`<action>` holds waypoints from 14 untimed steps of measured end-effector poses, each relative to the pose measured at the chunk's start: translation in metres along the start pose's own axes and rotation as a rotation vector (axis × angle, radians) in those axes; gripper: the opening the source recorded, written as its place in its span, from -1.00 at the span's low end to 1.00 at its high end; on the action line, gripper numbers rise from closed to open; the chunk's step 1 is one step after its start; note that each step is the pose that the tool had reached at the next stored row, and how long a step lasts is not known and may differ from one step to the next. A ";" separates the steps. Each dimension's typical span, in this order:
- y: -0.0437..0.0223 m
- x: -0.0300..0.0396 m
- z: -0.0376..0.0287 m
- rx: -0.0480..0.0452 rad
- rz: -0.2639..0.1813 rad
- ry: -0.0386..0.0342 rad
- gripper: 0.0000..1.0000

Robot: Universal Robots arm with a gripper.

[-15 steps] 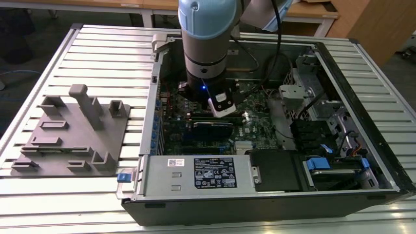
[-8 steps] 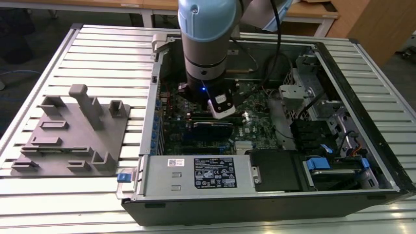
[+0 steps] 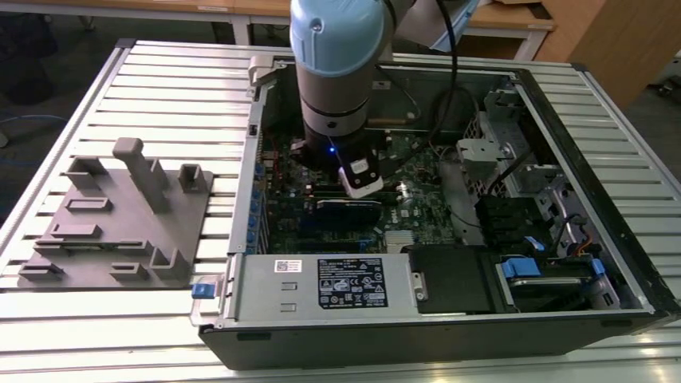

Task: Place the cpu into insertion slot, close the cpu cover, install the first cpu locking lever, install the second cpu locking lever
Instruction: 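Install the second cpu locking lever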

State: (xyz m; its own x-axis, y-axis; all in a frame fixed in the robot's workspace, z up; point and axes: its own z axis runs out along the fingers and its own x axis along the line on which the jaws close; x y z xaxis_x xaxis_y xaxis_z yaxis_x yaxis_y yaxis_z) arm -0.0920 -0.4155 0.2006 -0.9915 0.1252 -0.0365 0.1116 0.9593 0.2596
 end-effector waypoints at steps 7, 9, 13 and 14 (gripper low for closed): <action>-0.0007 0.0001 0.0026 -0.0047 0.000 0.0004 -0.79; -0.0009 0.0001 0.0033 -0.0065 0.000 0.0006 -0.79; -0.0011 0.0005 0.0042 -0.0126 0.001 0.0012 -0.79; -0.0013 0.0007 0.0046 -0.0132 0.001 0.0013 -0.79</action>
State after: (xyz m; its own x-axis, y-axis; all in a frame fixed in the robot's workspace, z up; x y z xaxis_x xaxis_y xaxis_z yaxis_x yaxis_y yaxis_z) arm -0.0925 -0.4155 0.1958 -0.9915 0.1255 -0.0350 0.1114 0.9558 0.2723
